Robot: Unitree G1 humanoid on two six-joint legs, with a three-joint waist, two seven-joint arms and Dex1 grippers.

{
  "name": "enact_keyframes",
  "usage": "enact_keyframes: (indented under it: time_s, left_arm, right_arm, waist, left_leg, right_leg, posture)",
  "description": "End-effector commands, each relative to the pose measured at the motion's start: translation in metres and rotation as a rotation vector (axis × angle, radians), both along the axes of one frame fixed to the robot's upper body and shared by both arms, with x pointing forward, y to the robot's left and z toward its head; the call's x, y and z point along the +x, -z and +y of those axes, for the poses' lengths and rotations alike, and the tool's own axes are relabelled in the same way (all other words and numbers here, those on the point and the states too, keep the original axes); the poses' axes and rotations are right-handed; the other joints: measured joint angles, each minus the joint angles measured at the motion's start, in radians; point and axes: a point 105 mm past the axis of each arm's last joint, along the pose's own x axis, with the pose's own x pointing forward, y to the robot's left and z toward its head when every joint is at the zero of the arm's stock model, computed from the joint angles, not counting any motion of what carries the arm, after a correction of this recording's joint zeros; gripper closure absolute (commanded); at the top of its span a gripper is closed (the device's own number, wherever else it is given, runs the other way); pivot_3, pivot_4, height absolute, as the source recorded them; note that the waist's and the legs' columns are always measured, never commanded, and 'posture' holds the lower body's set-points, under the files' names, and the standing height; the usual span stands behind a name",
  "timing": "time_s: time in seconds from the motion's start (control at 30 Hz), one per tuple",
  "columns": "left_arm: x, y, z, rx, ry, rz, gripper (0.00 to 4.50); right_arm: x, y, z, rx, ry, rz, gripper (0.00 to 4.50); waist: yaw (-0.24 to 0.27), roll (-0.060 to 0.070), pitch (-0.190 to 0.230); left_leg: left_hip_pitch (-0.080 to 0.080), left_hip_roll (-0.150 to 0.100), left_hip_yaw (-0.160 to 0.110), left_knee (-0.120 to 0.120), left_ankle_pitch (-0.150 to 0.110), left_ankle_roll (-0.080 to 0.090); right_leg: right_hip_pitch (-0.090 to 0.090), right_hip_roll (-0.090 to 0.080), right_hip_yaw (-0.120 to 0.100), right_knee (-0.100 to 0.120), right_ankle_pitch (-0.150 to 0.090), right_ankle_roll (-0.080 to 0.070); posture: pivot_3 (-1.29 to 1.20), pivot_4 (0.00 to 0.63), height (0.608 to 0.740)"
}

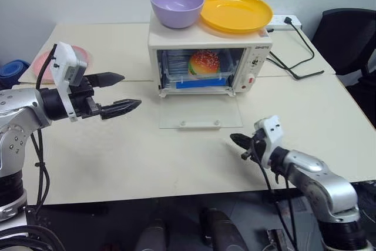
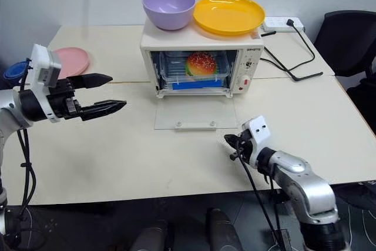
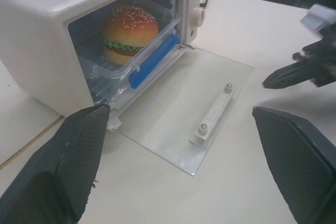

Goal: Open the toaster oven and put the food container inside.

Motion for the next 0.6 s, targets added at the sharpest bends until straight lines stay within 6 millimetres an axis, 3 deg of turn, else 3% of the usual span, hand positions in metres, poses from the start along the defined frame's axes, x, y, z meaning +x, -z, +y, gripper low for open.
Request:
enact_keyframes:
  time_s: [0.03, 0.2, 0.43, 0.53, 0.6]
  left_arm:
    - [-0.009, -0.015, -0.008, 0.011, 0.051, -0.062, 0.02]
    - [-0.008, -0.017, -0.006, 0.033, 0.031, -0.085, 0.02]
    - [-0.007, -0.017, 0.001, 0.038, -0.003, -0.091, 0.02]
    - [-0.008, -0.015, 0.005, 0.045, -0.018, -0.091, 0.02]
    - [-0.009, -0.015, 0.009, 0.059, -0.027, -0.091, 0.00]
  right_arm:
    - [0.020, -0.005, -0.005, -0.003, 0.061, -0.066, 4.50]
    - [0.035, -0.029, 0.001, 0.026, 0.010, -0.140, 4.50]
    - [0.038, -0.120, -0.006, 0.153, -0.063, -0.319, 4.50]
    - [0.030, -0.132, -0.013, 0.101, -0.126, -0.323, 4.50]
    - [0.018, -0.138, -0.020, 0.060, -0.197, -0.306, 4.14]
  waist:
    - [0.001, 0.000, 0.000]
    - [-0.001, 0.000, 0.000]
    - [0.001, 0.001, 0.000]
    - [0.002, 0.001, 0.000]
    - [0.003, 0.001, 0.000]
  left_leg:
    - [-0.001, 0.000, 0.000, 0.000, -0.001, -0.001]
    - [-0.005, 0.000, 0.002, 0.000, -0.002, -0.001]
    - [-0.005, 0.000, 0.003, 0.000, -0.002, -0.001]
    - [-0.005, 0.000, 0.002, 0.000, -0.003, 0.000]
    - [-0.006, 0.000, 0.000, 0.000, -0.003, 0.000]
  right_leg:
    - [-0.002, 0.000, 0.000, 0.003, 0.001, 0.001]
    - [-0.009, -0.005, 0.001, 0.005, 0.001, 0.002]
    - [-0.009, -0.006, 0.001, 0.006, 0.001, 0.002]
    - [-0.008, -0.006, 0.000, 0.005, 0.001, 0.002]
    - [-0.008, -0.006, 0.001, 0.004, 0.001, 0.001]
  posture:
    - [0.00, 0.150, 0.740]
    - [0.00, 0.150, 0.740]
    - [0.00, 0.150, 0.740]
    - [0.00, 0.150, 0.740]
    - [0.00, 0.150, 0.740]
